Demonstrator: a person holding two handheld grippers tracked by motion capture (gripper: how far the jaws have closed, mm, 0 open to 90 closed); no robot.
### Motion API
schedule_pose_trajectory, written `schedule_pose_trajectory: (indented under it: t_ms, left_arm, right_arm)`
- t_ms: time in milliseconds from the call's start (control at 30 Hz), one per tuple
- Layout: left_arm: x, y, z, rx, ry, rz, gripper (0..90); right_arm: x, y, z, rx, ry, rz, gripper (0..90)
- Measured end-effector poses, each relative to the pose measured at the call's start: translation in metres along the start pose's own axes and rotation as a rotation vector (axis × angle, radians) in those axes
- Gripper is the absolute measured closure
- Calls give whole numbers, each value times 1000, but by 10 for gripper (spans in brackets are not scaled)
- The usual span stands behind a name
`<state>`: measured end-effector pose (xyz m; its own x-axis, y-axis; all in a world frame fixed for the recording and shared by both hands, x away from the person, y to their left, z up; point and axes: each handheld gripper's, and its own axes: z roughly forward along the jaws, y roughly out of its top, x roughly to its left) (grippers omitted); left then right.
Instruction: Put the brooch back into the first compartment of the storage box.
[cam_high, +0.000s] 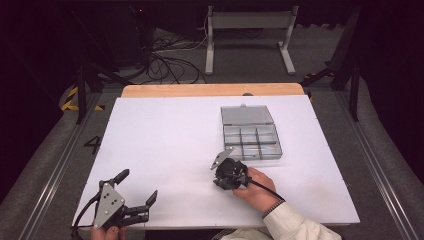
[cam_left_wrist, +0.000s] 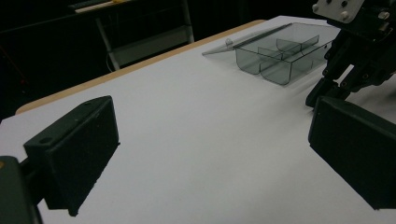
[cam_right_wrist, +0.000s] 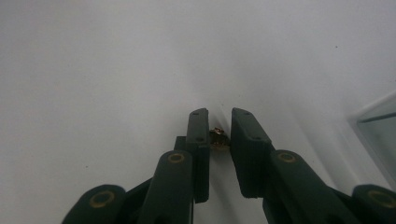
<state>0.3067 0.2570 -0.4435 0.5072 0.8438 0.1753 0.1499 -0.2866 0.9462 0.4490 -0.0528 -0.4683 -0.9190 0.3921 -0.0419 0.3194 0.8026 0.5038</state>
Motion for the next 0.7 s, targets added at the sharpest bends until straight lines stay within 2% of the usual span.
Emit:
schedule_pose_trajectory:
  t_ms: [467,700]
  left_arm:
    - [0,0,0,2,-3,-4,24]
    - [0,0,0,2,-1,-4,24]
  right_arm:
    - [0,0,-1,-1,-4,-5,781]
    - [-1,1,-10,-36,-11,3,781]
